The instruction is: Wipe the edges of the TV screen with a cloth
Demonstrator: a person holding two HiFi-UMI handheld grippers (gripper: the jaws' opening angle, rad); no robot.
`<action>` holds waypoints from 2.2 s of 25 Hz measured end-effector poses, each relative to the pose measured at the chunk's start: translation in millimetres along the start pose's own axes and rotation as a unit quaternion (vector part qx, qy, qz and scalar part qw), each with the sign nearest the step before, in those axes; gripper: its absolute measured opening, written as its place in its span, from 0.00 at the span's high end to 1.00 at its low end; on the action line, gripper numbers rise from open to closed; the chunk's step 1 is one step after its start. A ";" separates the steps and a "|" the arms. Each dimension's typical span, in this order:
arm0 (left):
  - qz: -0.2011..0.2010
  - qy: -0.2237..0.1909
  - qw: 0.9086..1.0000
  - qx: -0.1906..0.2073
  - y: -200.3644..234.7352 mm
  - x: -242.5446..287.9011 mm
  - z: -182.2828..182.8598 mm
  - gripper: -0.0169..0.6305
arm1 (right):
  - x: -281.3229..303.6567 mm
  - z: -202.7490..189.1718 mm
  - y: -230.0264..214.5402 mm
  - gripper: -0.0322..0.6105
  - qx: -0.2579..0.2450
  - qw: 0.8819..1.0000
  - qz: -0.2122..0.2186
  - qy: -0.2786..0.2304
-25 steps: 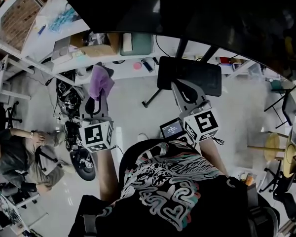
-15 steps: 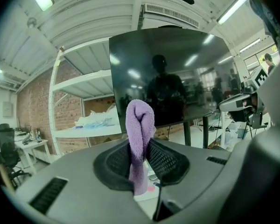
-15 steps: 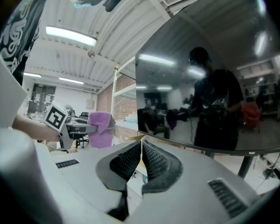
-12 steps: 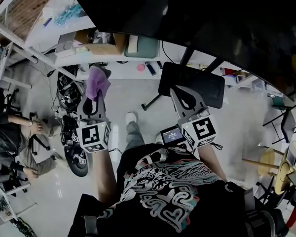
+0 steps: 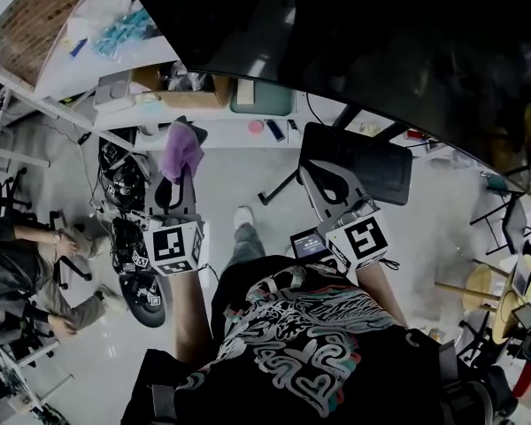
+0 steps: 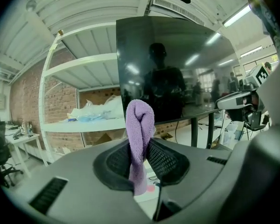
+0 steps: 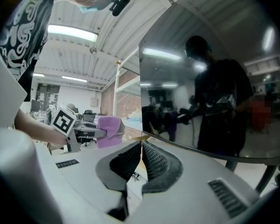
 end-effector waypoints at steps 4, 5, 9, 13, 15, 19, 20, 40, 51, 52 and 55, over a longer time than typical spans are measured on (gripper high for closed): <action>-0.009 0.002 1.000 -0.006 34.6 31.9 -3.1 0.84 | 39.7 5.9 -1.1 0.90 -0.003 1.000 -0.010 0.006; -0.013 0.002 1.000 -0.007 43.7 40.1 -2.9 0.84 | 50.2 7.9 -1.6 0.90 -0.002 1.000 -0.016 0.007; -0.036 -0.002 0.999 0.002 74.9 71.4 -2.8 0.84 | 90.7 14.1 -1.8 0.90 0.001 0.999 -0.039 0.015; -0.063 0.001 0.998 0.005 94.5 97.4 -10.7 0.84 | 120.4 14.9 0.6 0.90 0.006 0.998 -0.066 0.023; -0.071 0.004 0.997 0.000 104.4 109.1 -15.9 0.84 | 133.5 14.3 1.9 0.90 0.010 0.997 -0.075 0.025; -0.085 0.018 0.996 0.000 118.7 131.3 -24.2 0.84 | 149.0 11.5 7.0 0.90 0.017 0.995 -0.089 0.036; -0.087 0.021 0.996 -0.001 120.7 135.3 -25.4 0.84 | 151.2 10.1 7.2 0.90 0.017 0.995 -0.091 0.040; -0.095 0.035 0.995 0.000 116.3 195.7 -21.4 0.84 | 168.6 2.1 -17.1 0.90 0.025 0.992 -0.115 0.054; -0.132 0.012 0.991 0.008 100.4 207.9 -4.3 0.84 | 176.0 5.3 -22.7 0.90 0.018 0.992 -0.119 0.042; -0.134 0.009 0.991 0.011 99.2 208.9 -2.7 0.84 | 176.3 4.8 -23.2 0.90 0.019 0.992 -0.120 0.045; -0.139 0.002 0.989 0.044 94.7 211.1 3.2 0.84 | 178.5 5.0 -23.6 0.90 0.024 0.991 -0.122 0.044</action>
Point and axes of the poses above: the fingertips, and each gripper's own axes: x forward along the fingers, y to its left, z out of its top, the point moved 6 cm from there along -x, backward along the fingers, and after that the axes turned 1 degree about x, right-handed, at the moved point
